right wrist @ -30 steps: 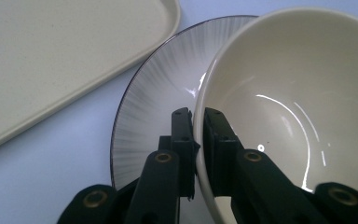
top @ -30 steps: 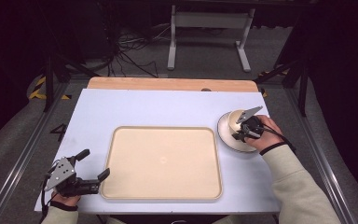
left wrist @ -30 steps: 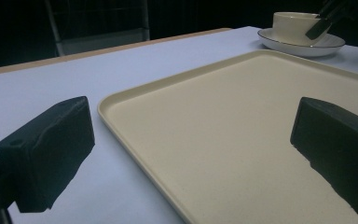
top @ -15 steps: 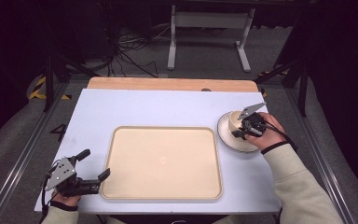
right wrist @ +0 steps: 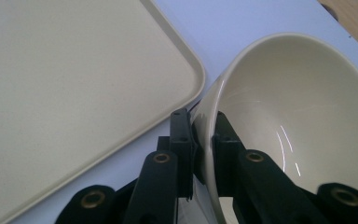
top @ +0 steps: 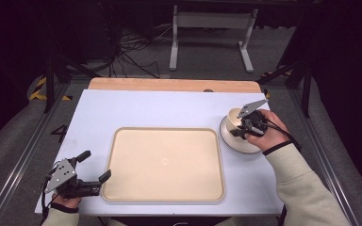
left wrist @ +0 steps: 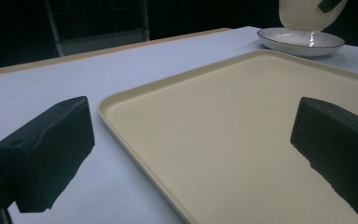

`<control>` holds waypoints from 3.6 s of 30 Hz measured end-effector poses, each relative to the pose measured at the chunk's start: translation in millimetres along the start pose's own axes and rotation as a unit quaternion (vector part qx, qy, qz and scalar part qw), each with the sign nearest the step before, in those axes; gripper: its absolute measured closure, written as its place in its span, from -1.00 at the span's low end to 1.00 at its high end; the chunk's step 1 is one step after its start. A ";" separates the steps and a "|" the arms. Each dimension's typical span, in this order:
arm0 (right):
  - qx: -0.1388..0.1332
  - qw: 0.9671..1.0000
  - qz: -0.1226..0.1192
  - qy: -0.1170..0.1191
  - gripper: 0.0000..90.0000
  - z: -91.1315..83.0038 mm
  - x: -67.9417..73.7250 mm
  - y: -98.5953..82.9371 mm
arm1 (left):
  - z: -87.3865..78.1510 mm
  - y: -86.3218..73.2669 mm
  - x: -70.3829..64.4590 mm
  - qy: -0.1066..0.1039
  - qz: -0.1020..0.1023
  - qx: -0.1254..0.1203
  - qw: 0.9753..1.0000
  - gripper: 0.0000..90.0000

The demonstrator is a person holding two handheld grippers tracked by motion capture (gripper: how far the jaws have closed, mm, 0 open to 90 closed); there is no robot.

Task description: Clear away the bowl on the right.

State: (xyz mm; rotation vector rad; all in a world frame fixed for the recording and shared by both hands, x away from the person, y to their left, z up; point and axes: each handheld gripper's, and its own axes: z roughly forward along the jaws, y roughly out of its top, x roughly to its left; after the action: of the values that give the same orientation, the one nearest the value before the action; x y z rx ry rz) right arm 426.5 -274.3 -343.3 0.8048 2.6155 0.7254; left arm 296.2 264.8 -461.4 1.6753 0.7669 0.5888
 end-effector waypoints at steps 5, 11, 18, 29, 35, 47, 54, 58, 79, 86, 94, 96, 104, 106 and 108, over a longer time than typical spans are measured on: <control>0.001 1.000 -0.007 -0.001 0.84 -7.4 4.6 5.1 | -0.3 0.1 -0.3 0.001 -0.001 0.000 1.000 -0.99; -0.003 1.000 -0.023 0.001 0.84 -15.0 12.1 12.3 | -0.3 0.2 -0.5 0.001 0.000 0.001 1.000 -0.99; -0.002 0.999 -0.037 0.006 0.84 -16.6 20.7 20.6 | -0.7 0.3 -0.3 0.000 0.000 0.001 1.000 -0.99; -0.004 0.998 -0.050 0.029 0.84 -16.0 39.4 33.9 | -0.7 0.0 -0.7 0.002 -0.002 -0.004 1.000 -0.99; -0.009 0.996 -0.076 0.043 0.84 -12.5 56.0 46.8 | -1.8 0.1 -0.3 0.002 -0.001 -0.002 1.000 -0.99; -0.004 0.990 -0.121 0.073 0.84 -2.4 90.2 69.4 | -2.3 0.2 0.1 0.001 0.000 -0.003 1.000 -0.99; -0.022 0.985 -0.145 0.092 0.83 -1.0 110.9 85.2 | -2.6 0.1 0.3 0.001 0.000 -0.004 1.000 -0.99; -0.025 0.982 -0.157 0.100 0.83 0.4 121.4 93.5 | -3.2 0.1 0.5 0.002 -0.001 -0.005 1.000 -0.99; -0.042 0.970 -0.198 0.134 0.83 11.9 157.3 130.3 | -2.9 -0.2 0.7 -0.002 0.001 -0.004 1.000 -0.99; -0.050 0.963 -0.221 0.148 0.81 18.9 166.7 137.8 | -3.6 -0.2 0.5 -0.001 0.000 -0.005 1.000 -0.99; -0.049 0.954 -0.251 0.156 0.81 28.1 169.6 139.8 | -3.6 -0.2 0.7 -0.002 0.000 -0.004 1.000 -0.99; -0.049 0.951 -0.257 0.164 0.81 31.1 168.9 139.7 | -3.5 -0.2 0.8 -0.002 0.000 -0.004 1.000 -0.99; -0.039 0.950 -0.262 0.168 0.81 44.0 169.7 138.3 | -3.6 -0.3 1.0 -0.002 0.000 -0.004 1.000 -0.99; -0.037 0.950 -0.262 0.167 0.81 47.9 169.8 137.6 | -3.7 -0.4 0.9 -0.002 -0.002 -0.004 1.000 -0.99; -0.035 0.950 -0.262 0.169 0.81 52.3 169.7 136.6 | -3.7 -0.3 1.0 -0.002 -0.001 -0.005 1.000 -0.99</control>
State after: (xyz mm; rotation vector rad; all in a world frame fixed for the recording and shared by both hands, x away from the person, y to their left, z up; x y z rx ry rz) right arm 373.3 -56.8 -335.2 -0.0612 2.8834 0.8423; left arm 294.1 268.0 -460.9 1.6654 0.7617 0.5857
